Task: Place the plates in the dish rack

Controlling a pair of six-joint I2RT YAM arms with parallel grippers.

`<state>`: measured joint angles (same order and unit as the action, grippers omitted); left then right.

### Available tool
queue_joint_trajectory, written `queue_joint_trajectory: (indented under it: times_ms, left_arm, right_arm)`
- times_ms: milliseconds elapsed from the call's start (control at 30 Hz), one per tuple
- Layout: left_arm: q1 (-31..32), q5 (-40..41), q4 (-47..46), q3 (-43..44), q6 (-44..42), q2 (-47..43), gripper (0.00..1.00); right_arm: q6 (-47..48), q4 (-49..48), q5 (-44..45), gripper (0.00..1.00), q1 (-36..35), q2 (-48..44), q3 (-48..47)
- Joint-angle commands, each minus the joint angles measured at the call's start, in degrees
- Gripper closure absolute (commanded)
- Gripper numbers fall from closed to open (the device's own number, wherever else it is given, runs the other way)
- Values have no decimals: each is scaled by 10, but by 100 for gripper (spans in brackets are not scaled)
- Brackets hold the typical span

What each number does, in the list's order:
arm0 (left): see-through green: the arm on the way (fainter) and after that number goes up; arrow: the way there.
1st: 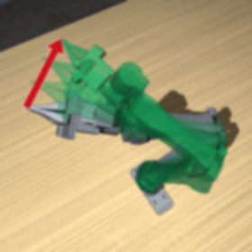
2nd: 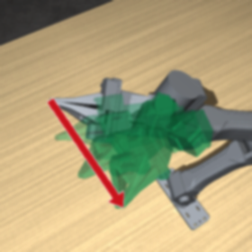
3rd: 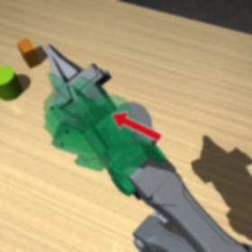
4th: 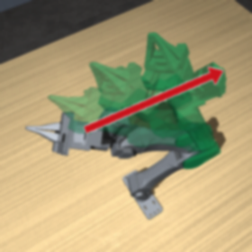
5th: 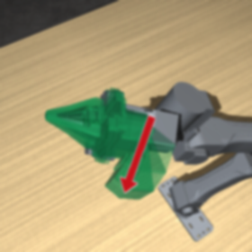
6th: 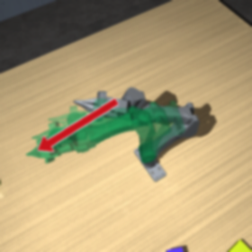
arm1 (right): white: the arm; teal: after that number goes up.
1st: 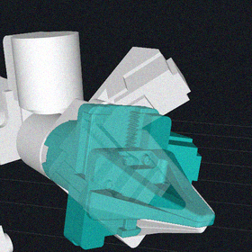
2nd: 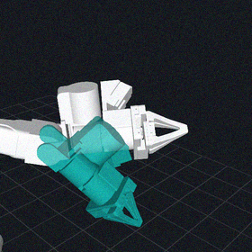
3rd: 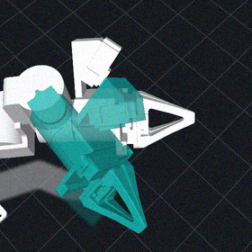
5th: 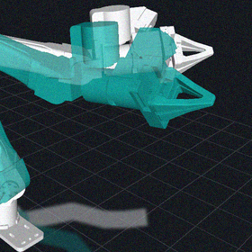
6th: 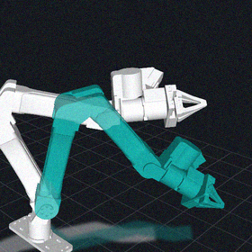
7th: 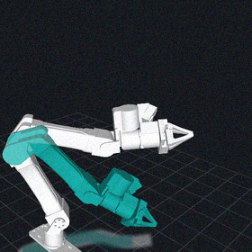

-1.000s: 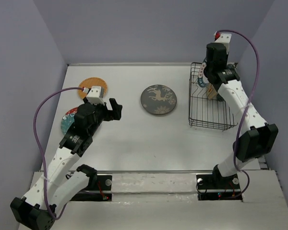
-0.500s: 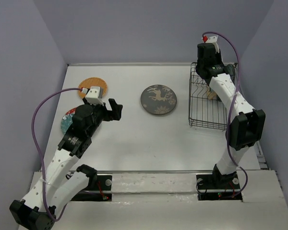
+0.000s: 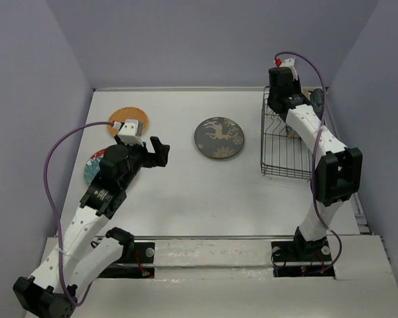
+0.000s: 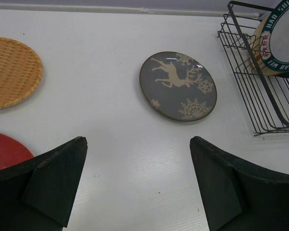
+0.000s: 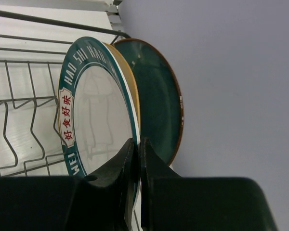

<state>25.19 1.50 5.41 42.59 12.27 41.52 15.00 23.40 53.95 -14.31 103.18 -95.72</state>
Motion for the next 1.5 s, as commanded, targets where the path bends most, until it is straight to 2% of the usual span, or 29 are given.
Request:
queue_joint_trajectory:
  times_ms: [0,100,167,200,267,400,467,567,700,833,933,967,1000,1100,1233,1300,1467]
  left_arm:
    - [3,-4,-26,11,-7,-2,1]
    - [2,-6,-26,11,-6,1,1]
    - [3,-12,-26,11,-5,3,1]
    - [2,-11,-26,11,-5,4,1]
    - [2,-9,-26,10,-5,5,1]
    - [3,-12,-28,7,-2,17,1]
    - [2,-49,-35,3,1,27,1]
    - [2,-58,-35,3,13,59,1]
    - [-1,-70,-48,0,56,95,1]
    - [-24,-136,-96,-6,138,121,1]
    - [-38,-196,-159,-19,169,149,1]
    - [-50,-239,-173,-21,175,162,1]
    - [-51,-243,-186,-19,188,176,1]
    - [-50,-236,-209,-12,200,222,1]
    - [-23,-179,-230,5,218,287,1]
    - [11,-95,-236,24,227,326,1]
    - [29,5,-251,52,239,406,3]
  right_arm:
    - [-24,-44,-15,93,-2,7,7]
    - [-44,-43,-31,92,-2,-6,17]
    - [-53,-43,-41,80,-2,-23,23]
    - [-55,-42,-46,65,-2,-28,28]
    - [-68,-35,-53,50,-2,-46,33]
    - [-109,-3,-90,36,-2,-86,50]
    - [-145,10,-140,35,-2,-105,59]
    - [-182,14,-166,34,-29,-140,86]
    - [-227,10,-249,34,-76,-177,127]
    - [-278,-54,-322,33,-128,-238,207]
    - [-305,-100,-384,33,-148,-309,285]
    - [-319,-122,-401,33,-148,-326,301]
    - [-326,-128,-419,33,-148,-359,315]
    - [-339,-142,-447,32,-148,-399,366]
    - [-349,-152,-474,32,-148,-435,410]
    - [-350,-160,-475,32,-148,-449,434]
    - [-342,-166,-483,31,-148,-462,456]
